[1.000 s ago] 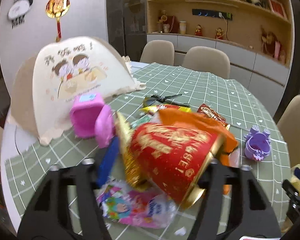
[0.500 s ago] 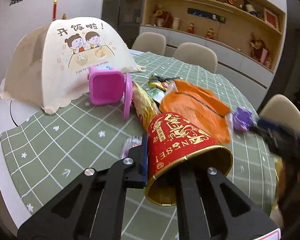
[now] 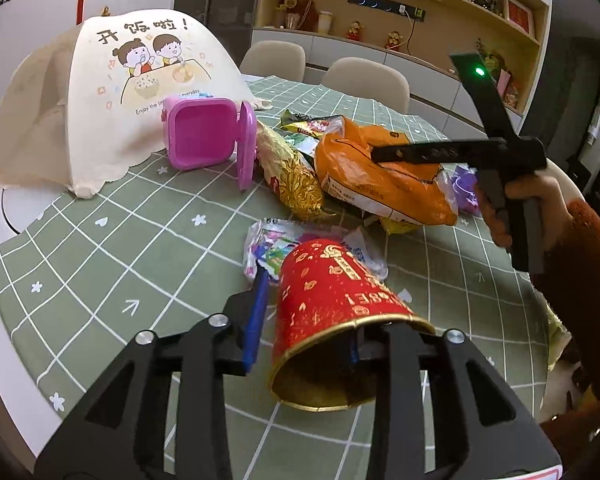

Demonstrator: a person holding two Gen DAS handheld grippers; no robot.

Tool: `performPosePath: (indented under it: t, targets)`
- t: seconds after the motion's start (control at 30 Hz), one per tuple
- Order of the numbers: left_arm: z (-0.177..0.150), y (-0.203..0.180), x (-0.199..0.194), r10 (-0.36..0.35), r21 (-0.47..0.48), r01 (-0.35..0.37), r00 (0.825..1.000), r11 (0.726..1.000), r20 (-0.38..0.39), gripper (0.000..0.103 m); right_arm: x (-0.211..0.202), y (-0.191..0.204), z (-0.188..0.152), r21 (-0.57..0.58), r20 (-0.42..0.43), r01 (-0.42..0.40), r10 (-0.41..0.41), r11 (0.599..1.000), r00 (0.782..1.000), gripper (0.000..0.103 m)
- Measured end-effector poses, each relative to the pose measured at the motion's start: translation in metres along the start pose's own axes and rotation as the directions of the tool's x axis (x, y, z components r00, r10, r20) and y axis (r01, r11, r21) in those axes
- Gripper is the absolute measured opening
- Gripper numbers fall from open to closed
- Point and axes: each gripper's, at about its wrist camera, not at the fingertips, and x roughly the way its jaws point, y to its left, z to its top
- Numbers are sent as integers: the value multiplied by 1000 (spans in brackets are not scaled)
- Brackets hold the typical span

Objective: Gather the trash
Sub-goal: 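Grasp the red paper cup with the left tool while the right tool grasps the orange bag, then carry the red cup and orange bag with both tools to the yellow trash bag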

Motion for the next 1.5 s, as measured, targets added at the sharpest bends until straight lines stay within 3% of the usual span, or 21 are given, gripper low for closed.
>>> performPosePath:
  t: [0.03, 0.07, 0.17, 0.33, 0.53, 0.63, 0.67, 1.03, 1.27, 1.5]
  targets:
    - [-1, 1, -1, -2, 2, 2, 1000, 1000, -2, 34, -4, 5, -7, -27, -3, 30, -30, 999, 1000, 41]
    - [-4, 1, -2, -6, 4, 6, 1000, 1000, -6, 36, -9, 10, -16, -58, -12, 74, -74, 996, 997, 22]
    - [-9, 1, -6, -24, 11, 24, 1000, 1000, -14, 39, -36, 11, -39, -21, 17, 89, -89, 996, 996, 12]
    - [-17, -7, -16, -26, 38, 26, 1000, 999, -10, 40, -95, 12, -53, 26, 136, 173, -175, 985, 975, 11]
    - [-22, -14, -28, -10, 37, 9, 1000, 999, 5, 40, -129, 12, -63, 46, 187, 258, -262, 965, 947, 10]
    - [-23, -20, -34, 22, 44, -22, 1000, 999, 15, 10, -142, 8, -71, 76, 200, 254, -264, 964, 943, 10]
    - [-23, -21, -35, 34, 48, -34, 999, 998, 20, 5, -146, 7, -74, 80, 203, 260, -271, 962, 941, 10]
    - [-1, -59, -49, 49, 83, -57, 995, 995, 84, 3, -178, -1, -110, 111, 234, 288, -307, 951, 923, 10]
    - [15, -128, -37, -42, 151, 28, 995, 988, 90, 3, -223, -30, -147, 180, 274, 333, -373, 925, 887, 10]
    - [21, -211, -8, -165, 225, 155, 986, 962, 29, 3, -273, -78, -195, 272, 273, 405, -473, 873, 838, 10]
